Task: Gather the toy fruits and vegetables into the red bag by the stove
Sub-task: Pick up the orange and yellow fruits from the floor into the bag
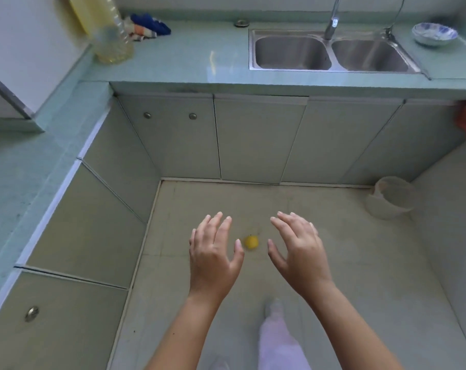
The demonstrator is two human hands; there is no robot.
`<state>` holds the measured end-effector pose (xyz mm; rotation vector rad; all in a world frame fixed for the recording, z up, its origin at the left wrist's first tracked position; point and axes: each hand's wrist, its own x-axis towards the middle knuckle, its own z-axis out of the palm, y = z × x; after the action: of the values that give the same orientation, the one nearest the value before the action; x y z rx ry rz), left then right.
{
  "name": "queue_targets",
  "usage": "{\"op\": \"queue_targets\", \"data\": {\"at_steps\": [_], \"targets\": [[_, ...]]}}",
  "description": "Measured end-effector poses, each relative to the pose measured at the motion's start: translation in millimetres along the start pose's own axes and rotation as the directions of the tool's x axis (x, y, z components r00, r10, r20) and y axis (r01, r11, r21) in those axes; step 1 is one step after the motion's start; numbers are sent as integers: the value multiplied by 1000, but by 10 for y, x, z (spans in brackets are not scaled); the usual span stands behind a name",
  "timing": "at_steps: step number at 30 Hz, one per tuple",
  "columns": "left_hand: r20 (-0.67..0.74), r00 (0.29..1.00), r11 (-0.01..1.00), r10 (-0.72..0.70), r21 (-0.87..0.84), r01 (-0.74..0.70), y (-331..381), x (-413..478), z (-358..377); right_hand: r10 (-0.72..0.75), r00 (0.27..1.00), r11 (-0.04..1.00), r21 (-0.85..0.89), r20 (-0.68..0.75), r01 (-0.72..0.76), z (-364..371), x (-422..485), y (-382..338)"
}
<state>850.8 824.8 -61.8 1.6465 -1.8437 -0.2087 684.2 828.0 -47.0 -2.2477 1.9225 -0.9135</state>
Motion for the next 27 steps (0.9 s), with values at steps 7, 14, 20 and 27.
{"op": "queue_targets", "data": {"at_steps": [7,14,20,27], "targets": [[-19,990,982,-143,123,144,-72,528,428,-74,993,995,74,92,68,332,785,769],[-64,962,940,-265,205,273,-459,738,858,-142,955,982,155,259,104,1007,1221,1368],[-19,931,905,-365,227,359,-1147,728,1577,-138,922,982,168,362,81,1963,1252,1724],[71,900,887,-429,221,405,-2240,463,2732,-126,919,983,171,373,65,3372,1017,2193]]}}
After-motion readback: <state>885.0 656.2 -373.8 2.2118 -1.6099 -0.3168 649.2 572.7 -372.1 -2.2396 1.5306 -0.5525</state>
